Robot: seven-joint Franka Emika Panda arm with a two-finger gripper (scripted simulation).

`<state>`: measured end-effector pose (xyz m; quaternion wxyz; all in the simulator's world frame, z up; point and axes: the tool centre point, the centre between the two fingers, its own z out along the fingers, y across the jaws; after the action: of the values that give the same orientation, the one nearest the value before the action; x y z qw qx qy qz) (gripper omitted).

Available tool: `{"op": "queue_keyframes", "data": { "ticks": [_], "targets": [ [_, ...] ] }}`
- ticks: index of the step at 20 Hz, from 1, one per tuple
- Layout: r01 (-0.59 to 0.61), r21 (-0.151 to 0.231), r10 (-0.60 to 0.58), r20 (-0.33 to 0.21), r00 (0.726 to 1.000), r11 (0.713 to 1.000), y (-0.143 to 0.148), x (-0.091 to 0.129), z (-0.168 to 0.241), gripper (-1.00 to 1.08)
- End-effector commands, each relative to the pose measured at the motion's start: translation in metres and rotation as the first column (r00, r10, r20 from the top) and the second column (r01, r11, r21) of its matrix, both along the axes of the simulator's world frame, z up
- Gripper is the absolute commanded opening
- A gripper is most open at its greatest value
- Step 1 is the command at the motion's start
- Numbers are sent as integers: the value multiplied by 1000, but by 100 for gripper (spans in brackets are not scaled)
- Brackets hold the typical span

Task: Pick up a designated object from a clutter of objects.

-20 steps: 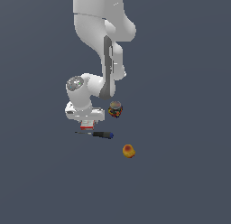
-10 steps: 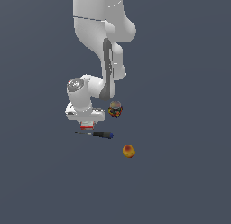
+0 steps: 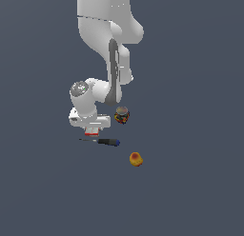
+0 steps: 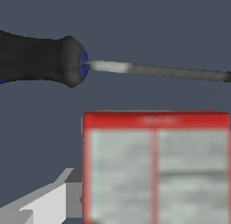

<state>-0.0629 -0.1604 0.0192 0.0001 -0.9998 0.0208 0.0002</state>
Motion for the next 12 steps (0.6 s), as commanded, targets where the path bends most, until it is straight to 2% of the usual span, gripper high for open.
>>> {"op": "queue_keyframes", "data": {
  "ticks": [1,12],
  "targets": [
    [0,0,0,1,1000,1000,0,2,6,-100],
    [0,-1,0,0,1000,1000,-2,21,71,-100]
  ]
}}
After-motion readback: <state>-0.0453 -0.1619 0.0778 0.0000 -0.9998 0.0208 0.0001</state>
